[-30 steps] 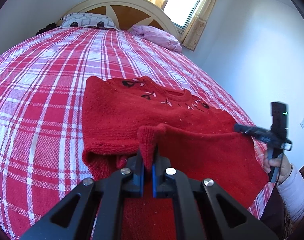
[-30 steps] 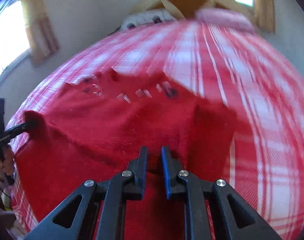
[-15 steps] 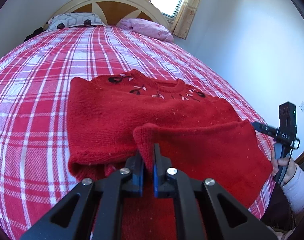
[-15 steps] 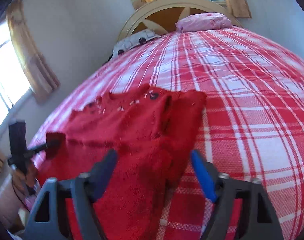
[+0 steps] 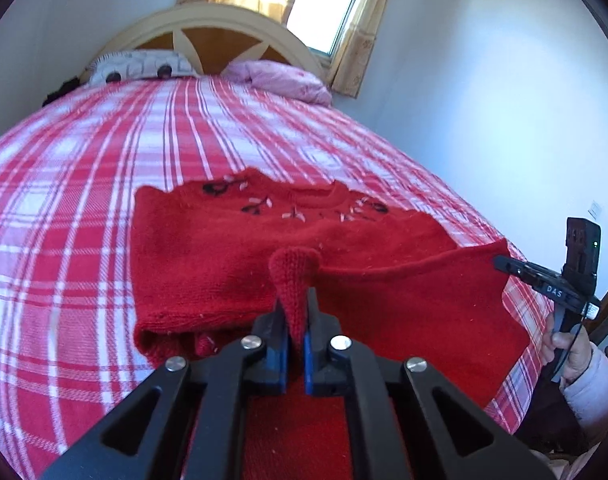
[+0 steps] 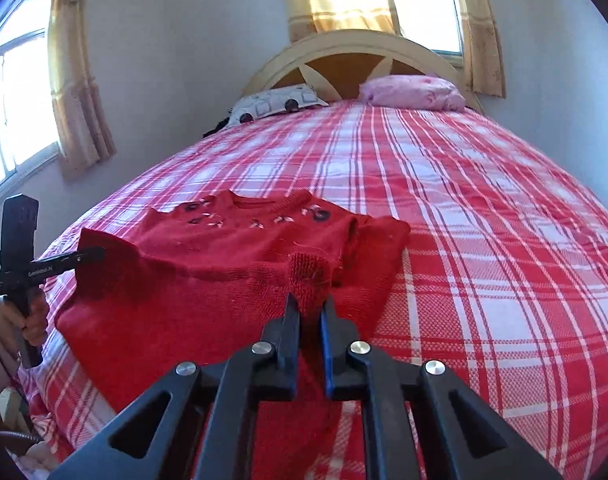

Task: Fold small clothes
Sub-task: 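Lift the sweater with both tools and fold it over onto itself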

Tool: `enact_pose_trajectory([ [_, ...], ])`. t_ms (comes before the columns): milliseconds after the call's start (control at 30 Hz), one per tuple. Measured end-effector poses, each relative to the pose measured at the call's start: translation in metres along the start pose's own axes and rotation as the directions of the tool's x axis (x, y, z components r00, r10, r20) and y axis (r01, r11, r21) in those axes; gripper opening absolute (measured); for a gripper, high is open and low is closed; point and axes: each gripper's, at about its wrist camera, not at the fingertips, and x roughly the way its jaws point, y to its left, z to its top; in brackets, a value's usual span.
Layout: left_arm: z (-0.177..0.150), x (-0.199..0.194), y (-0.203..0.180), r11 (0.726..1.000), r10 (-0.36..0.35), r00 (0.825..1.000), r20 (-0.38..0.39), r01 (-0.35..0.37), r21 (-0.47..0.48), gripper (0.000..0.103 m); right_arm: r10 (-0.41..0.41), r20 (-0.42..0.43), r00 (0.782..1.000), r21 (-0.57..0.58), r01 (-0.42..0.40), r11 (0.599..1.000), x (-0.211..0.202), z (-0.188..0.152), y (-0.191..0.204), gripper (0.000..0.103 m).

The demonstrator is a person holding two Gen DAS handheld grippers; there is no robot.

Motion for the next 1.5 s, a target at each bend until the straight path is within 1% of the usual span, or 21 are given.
enact_pose_trajectory([
  [200,0.006,-0.023,0.001,0.999,0.002,0.998,0.059,0.001,-0.046,0.005,0.032,0.061,0.998,0.001,-0.032,0.999,-0.015,0.017,0.008,0.008],
  [300,0.020,-0.031,-0.001,0.999,0.019,0.996,0.084,-0.015,-0.037,0.005,0.045,0.085,0.995,-0.013,-0.044,0.999,-0.018,0.035,0.009,0.008],
  [433,0.043,-0.028,0.004,0.998,0.033,0.994,0.100,-0.027,-0.057,0.005,0.025,0.112,0.993,-0.077,-0.016,0.997,-0.012,0.068,0.011,0.008],
  [567,0.074,-0.012,0.019,0.994,0.070,0.992,0.102,-0.060,-0.096,0.005,-0.019,0.114,0.993,-0.099,0.030,0.995,0.016,0.107,0.004,0.008],
  [633,0.091,0.003,0.029,0.990,0.092,0.991,0.097,-0.082,-0.111,0.005,-0.048,0.113,0.992,-0.100,0.060,0.993,0.037,0.123,-0.002,0.008],
  [700,0.103,0.019,0.038,0.986,0.115,0.989,0.090,-0.103,-0.129,0.005,-0.101,0.101,0.990,-0.106,0.112,0.988,0.068,0.135,-0.008,0.008],
  [800,0.115,0.060,0.055,0.975,0.179,0.982,0.054,-0.170,-0.144,0.005,-0.141,0.044,0.989,-0.095,0.144,0.985,0.114,0.134,-0.018,0.008],
  [867,0.113,0.087,0.065,0.967,0.210,0.978,-0.003,-0.208,-0.144,0.005,-0.159,-0.031,0.987,-0.099,0.155,0.983,0.151,0.120,-0.025,0.008],
  [900,0.109,0.102,0.070,0.962,0.229,0.973,-0.041,-0.232,-0.142,0.006,-0.179,-0.075,0.981,-0.098,0.172,0.980,0.168,0.110,-0.028,0.008],
  [967,0.096,0.133,0.082,0.945,0.282,0.950,-0.131,-0.299,-0.134,0.007,-0.223,-0.150,0.963,-0.109,0.208,0.972,0.191,0.093,-0.033,0.008],
  [1000,0.086,0.150,0.090,0.937,0.295,0.936,-0.193,-0.323,-0.136,0.010,-0.238,-0.179,0.955,-0.110,0.221,0.969,0.200,0.088,-0.035,0.008],
  [1033,0.087,0.149,0.094,0.937,0.277,0.944,-0.178,-0.306,-0.167,0.012,-0.244,-0.197,0.950,-0.109,0.226,0.968,0.204,0.086,-0.037,0.008],
  [1067,0.089,0.144,0.097,0.936,0.267,0.950,-0.162,-0.295,-0.190,0.015,-0.246,-0.192,0.950,-0.110,0.228,0.967,0.203,0.087,-0.038,0.008],
  [1100,0.090,0.144,0.100,0.933,0.267,0.949,-0.167,-0.298,-0.203,0.018,-0.252,-0.187,0.950,-0.121,0.232,0.965,0.202,0.086,-0.036,0.008],
  [1200,0.086,0.145,0.105,0.934,0.249,0.953,-0.171,-0.283,-0.217,0.018,-0.265,-0.185,0.946,-0.140,0.241,0.960,0.201,0.084,-0.033,0.008],
  [1267,0.085,0.144,0.102,0.935,0.256,0.951,-0.171,-0.289,-0.205,0.018,-0.271,-0.185,0.945,-0.143,0.247,0.959,0.201,0.084,-0.035,0.010],
  [1367,0.085,0.147,0.098,0.932,0.283,0.942,-0.178,-0.314,-0.182,0.019,-0.270,-0.197,0.943,-0.119,0.251,0.961,0.199,0.087,-0.040,0.018],
  [1400,0.086,0.147,0.095,0.930,0.293,0.939,-0.182,-0.324,-0.172,0.022,-0.259,-0.199,0.945,-0.099,0.244,0.965,0.196,0.091,-0.042,0.018],
  [1433,0.090,0.147,0.092,0.928,0.307,0.932,-0.191,-0.338,-0.157,0.027,-0.258,-0.172,0.951,-0.068,0.249,0.966,0.186,0.096,-0.045,0.018],
  [1467,0.093,0.146,0.088,0.923,0.329,0.922,-0.203,-0.359,-0.135,0.031,-0.279,-0.111,0.954,-0.036,0.277,0.960,0.166,0.101,-0.046,0.018],
  [1500,0.094,0.142,0.083,0.915,0.361,0.908,-0.215,-0.389,-0.107,0.044,-0.292,-0.068,0.954,-0.017,0.292,0.956,0.152,0.103,-0.046,0.021],
])
